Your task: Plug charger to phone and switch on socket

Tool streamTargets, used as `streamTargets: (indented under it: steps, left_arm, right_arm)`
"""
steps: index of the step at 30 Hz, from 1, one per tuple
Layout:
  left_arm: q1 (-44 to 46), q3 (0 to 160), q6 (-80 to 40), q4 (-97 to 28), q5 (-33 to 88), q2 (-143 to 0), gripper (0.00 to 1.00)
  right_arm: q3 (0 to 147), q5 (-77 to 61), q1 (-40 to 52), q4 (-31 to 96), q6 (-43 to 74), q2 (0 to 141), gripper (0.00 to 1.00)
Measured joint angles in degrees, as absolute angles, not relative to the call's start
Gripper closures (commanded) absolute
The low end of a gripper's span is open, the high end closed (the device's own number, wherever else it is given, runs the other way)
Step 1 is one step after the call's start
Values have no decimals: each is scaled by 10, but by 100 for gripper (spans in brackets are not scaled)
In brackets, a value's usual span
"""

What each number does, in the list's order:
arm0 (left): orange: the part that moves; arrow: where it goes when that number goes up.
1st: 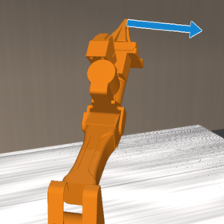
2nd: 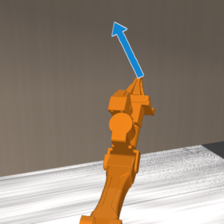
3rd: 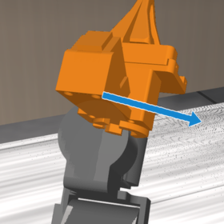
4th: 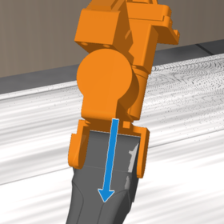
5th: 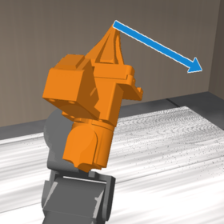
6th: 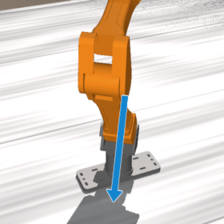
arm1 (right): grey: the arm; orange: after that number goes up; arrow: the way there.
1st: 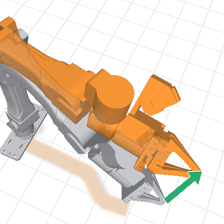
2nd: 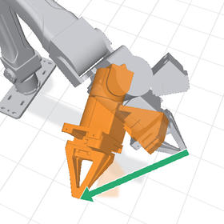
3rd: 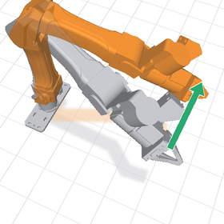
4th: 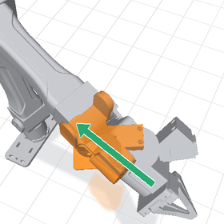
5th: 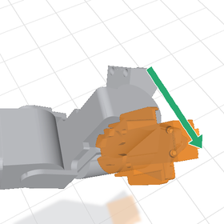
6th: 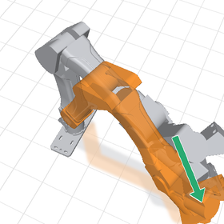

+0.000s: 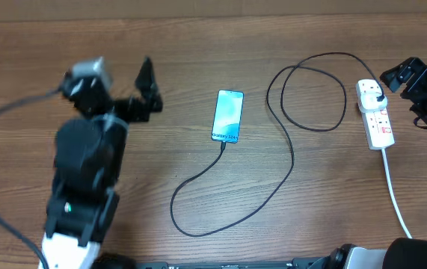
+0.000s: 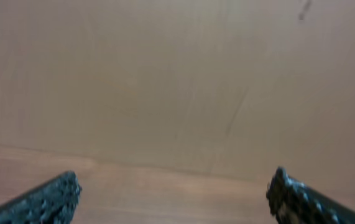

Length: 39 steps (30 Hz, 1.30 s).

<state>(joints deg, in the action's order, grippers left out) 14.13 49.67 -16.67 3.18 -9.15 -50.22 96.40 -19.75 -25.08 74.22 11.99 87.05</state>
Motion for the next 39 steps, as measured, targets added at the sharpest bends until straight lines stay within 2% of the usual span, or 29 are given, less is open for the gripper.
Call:
streamTargets:
  steps: [5,8,26,33,39]
  left_arm:
    - [113,321,-167,288,-60,-393,0]
    - [102,256,-167,328,-52,-349,0]
    - [26,25,-167,323,-32,-110,0]
    - [26,5,-167,192,-32,-17,0]
    - [26,5,-166,87,-32,-8,0]
  right_arm:
    - [964,-197,-251,742,120,870,0]
    - [964,-197,-251,742,120,870,0]
    - [964,-197,-251,742,120,870,0]
    - [964,-197,-251,742,120,870,0]
    - [964,-197,-251,742,120,870,0]
